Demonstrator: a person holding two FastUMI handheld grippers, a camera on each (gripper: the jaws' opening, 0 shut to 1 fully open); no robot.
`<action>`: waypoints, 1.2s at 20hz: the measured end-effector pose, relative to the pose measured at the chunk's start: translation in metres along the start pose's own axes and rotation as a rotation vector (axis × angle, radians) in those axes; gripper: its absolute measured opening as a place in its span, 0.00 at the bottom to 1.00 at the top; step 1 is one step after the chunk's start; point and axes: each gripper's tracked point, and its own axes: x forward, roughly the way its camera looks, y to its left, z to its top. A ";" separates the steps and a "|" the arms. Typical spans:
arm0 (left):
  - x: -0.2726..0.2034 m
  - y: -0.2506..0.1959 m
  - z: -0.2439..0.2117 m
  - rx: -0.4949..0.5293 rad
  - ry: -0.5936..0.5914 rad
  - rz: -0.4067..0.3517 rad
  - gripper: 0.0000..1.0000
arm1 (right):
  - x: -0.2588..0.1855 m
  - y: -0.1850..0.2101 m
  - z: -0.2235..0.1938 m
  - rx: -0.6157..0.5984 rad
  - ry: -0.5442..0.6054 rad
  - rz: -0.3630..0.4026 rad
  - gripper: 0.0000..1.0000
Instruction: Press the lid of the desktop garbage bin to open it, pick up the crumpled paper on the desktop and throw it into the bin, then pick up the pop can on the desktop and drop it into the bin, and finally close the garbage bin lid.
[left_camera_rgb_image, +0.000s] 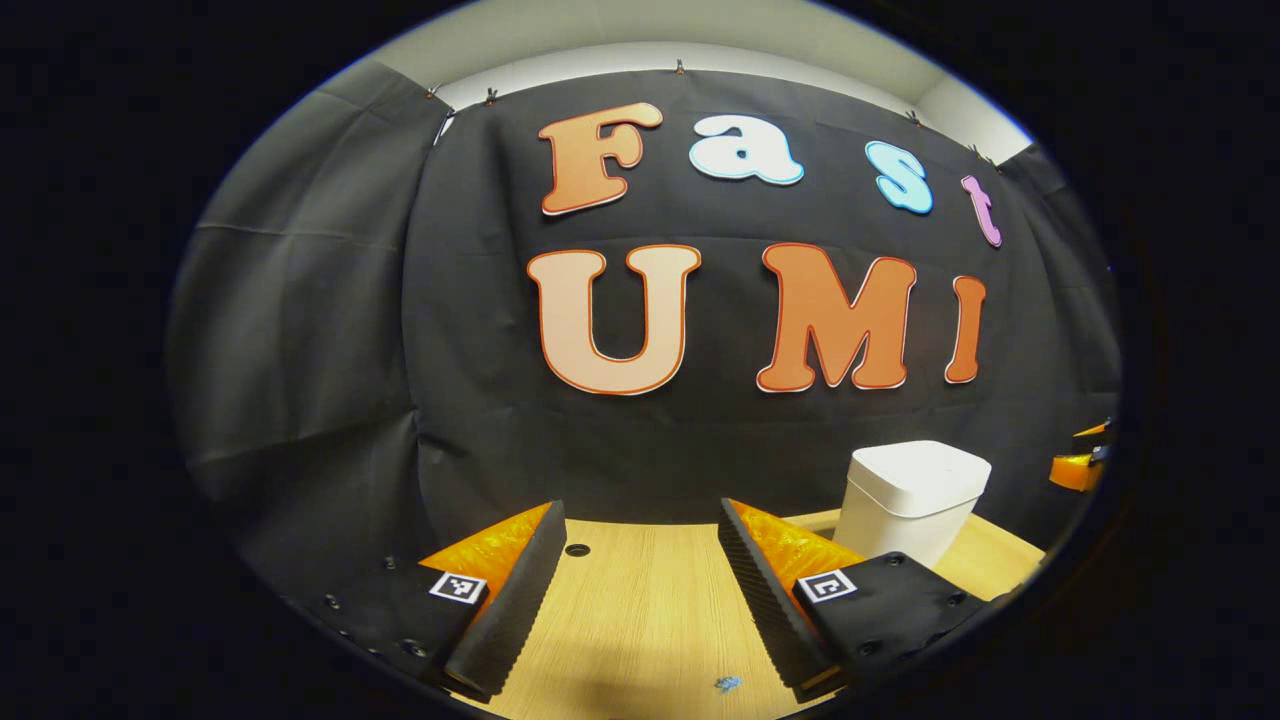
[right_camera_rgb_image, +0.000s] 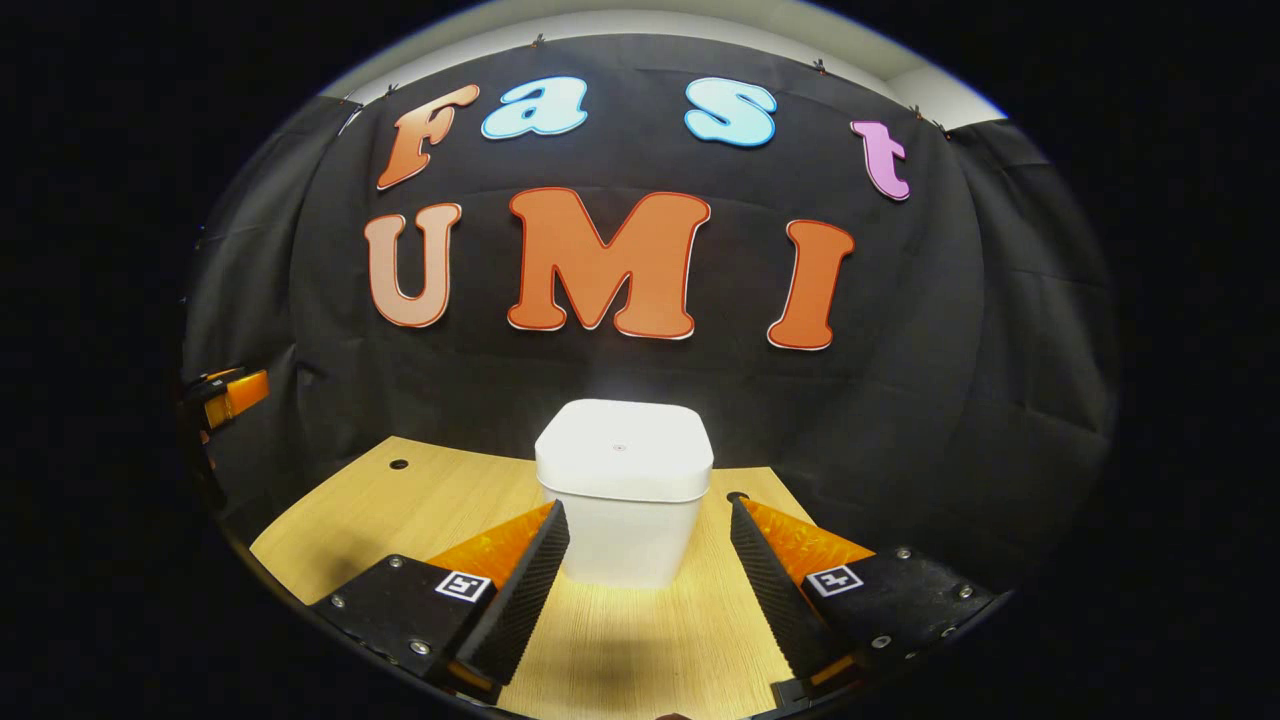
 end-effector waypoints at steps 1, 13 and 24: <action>0.000 0.000 0.000 -0.002 0.001 -0.002 0.97 | 0.000 0.000 0.002 0.001 0.002 0.003 0.98; 0.005 0.013 -0.011 -0.006 0.026 0.011 0.97 | 0.029 0.001 0.049 -0.038 0.094 0.099 0.99; 0.011 0.028 -0.020 0.001 0.041 0.033 0.97 | 0.106 0.001 0.049 -0.119 0.291 0.104 0.16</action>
